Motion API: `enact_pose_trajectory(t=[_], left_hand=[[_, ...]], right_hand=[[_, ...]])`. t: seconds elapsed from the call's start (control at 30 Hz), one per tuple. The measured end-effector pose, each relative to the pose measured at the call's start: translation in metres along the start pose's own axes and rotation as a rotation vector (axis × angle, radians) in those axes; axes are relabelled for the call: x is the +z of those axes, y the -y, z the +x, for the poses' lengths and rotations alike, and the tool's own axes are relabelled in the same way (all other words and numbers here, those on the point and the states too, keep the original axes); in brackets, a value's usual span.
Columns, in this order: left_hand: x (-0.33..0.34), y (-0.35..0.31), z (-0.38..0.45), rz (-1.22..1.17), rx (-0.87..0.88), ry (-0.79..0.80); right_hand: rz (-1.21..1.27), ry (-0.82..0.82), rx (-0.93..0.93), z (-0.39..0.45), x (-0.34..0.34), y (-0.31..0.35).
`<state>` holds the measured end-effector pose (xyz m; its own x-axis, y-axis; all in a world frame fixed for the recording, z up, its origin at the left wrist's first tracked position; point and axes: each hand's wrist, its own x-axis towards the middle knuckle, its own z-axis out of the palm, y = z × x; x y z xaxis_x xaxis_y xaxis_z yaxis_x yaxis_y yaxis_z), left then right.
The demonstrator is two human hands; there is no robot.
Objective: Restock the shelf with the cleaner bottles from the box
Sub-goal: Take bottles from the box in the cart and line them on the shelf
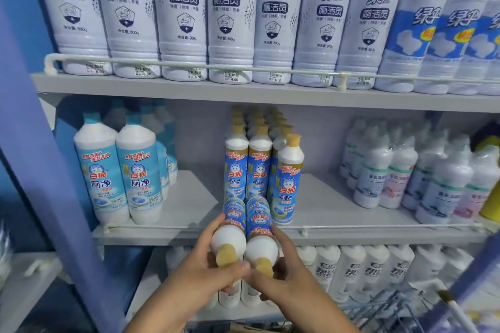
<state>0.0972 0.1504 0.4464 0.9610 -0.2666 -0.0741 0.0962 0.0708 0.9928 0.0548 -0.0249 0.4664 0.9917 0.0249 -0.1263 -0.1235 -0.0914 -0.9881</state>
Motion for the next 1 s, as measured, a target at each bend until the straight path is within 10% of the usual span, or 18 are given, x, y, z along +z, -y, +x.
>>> enact_pose_trajectory(t=[0.47, 1.0], left_hand=[[0.004, -0.086, 0.04, 0.369, 0.037, -0.133], [0.003, -0.132, 0.12, 0.963, 0.225, -0.458]], right_hand=[[-0.346, -0.118, -0.029, 0.052, -0.027, 0.087], [-1.363, -0.279, -0.423, 0.123, -0.031, 0.157]])
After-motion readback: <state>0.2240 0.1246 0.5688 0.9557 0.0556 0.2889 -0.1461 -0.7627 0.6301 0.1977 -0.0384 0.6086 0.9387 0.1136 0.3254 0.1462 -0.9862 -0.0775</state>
